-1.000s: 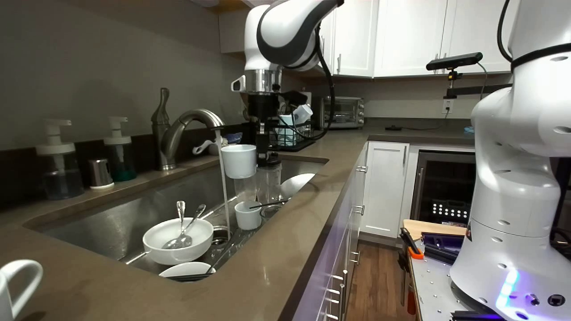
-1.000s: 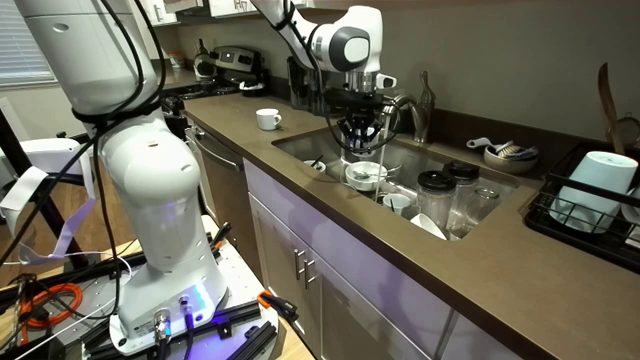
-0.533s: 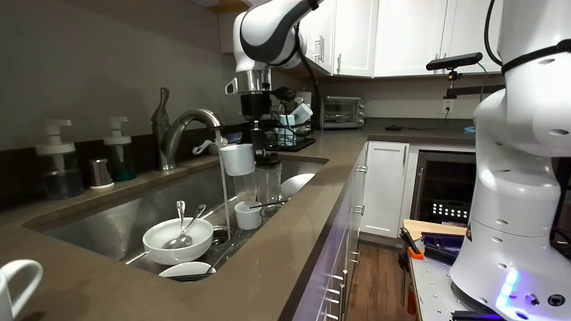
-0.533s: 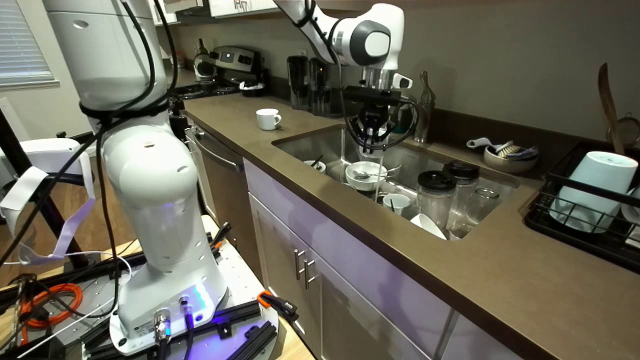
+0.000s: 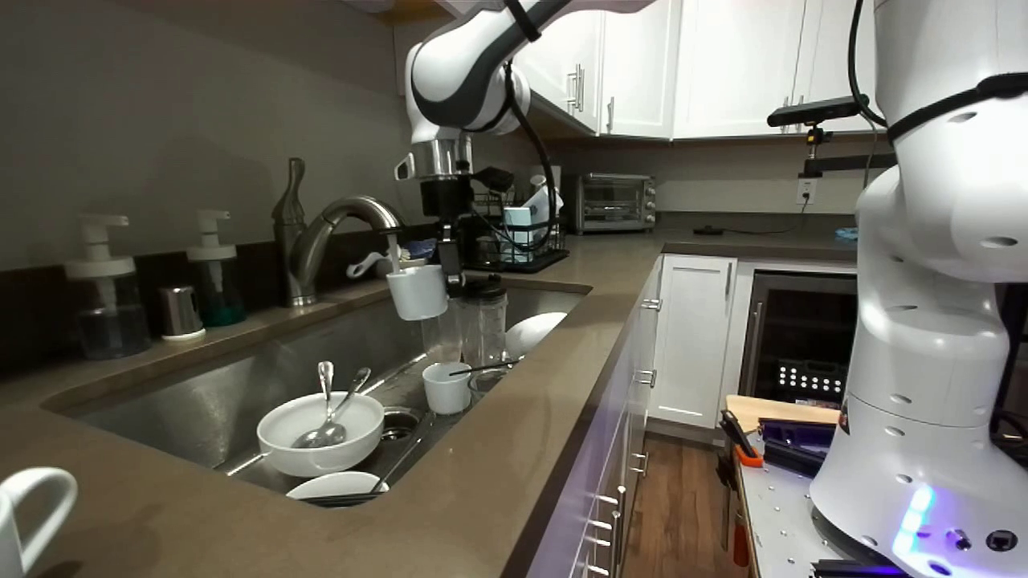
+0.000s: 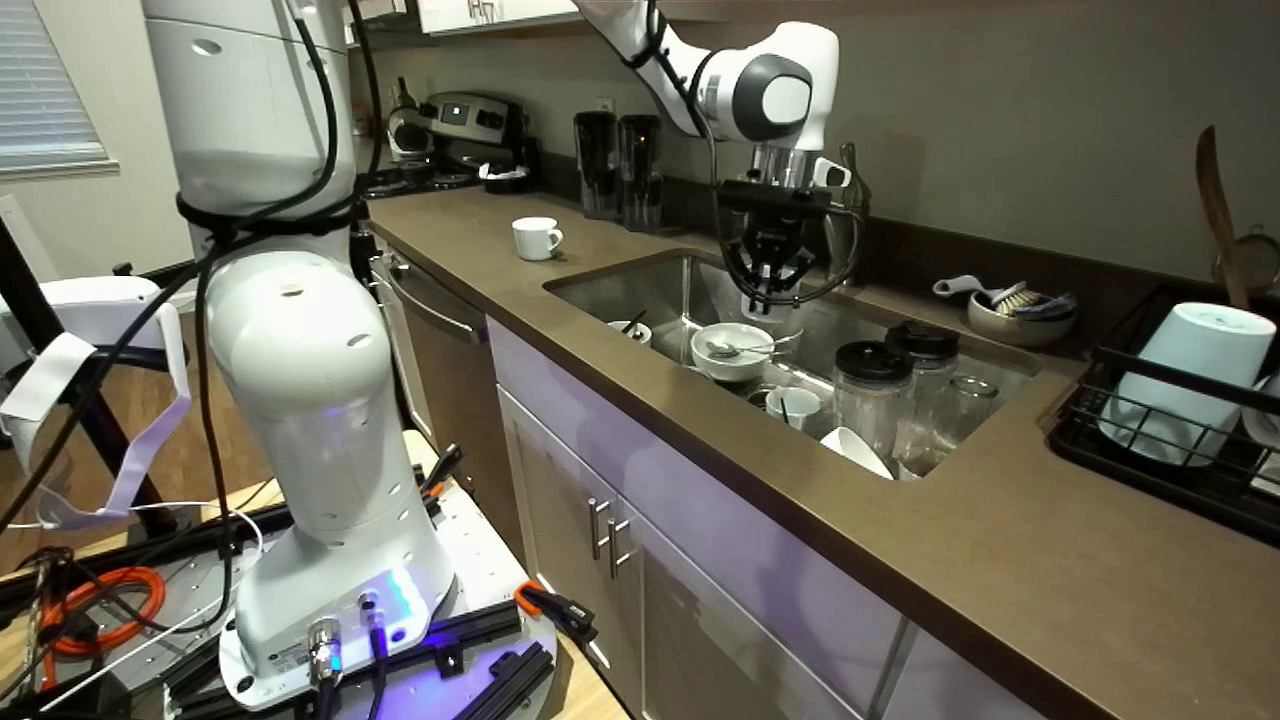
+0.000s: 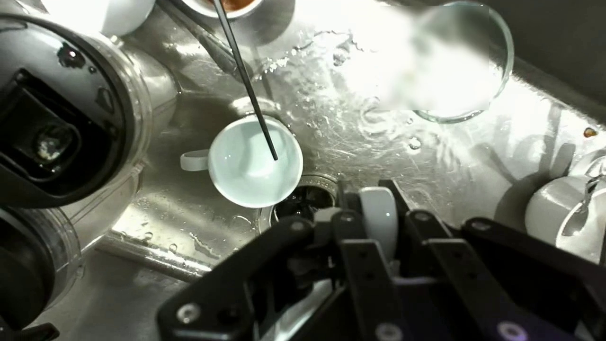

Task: Fill one of the mugs on the left side of the sink with water and then put it on the right side of the sink

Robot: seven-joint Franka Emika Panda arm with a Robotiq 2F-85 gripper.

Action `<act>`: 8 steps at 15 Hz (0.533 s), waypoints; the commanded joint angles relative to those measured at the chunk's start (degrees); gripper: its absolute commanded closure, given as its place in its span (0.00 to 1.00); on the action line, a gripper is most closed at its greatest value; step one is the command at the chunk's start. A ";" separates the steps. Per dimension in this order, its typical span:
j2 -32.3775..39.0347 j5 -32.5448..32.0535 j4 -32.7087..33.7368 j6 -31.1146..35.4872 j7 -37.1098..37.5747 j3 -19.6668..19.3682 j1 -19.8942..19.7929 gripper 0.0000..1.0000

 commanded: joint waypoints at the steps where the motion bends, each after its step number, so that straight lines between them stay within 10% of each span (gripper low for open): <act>1: 0.31 -0.26 0.51 -0.11 0.20 1.36 -1.29 0.84; 8: 0.66 -0.25 0.93 -0.12 0.19 1.63 -1.54 0.84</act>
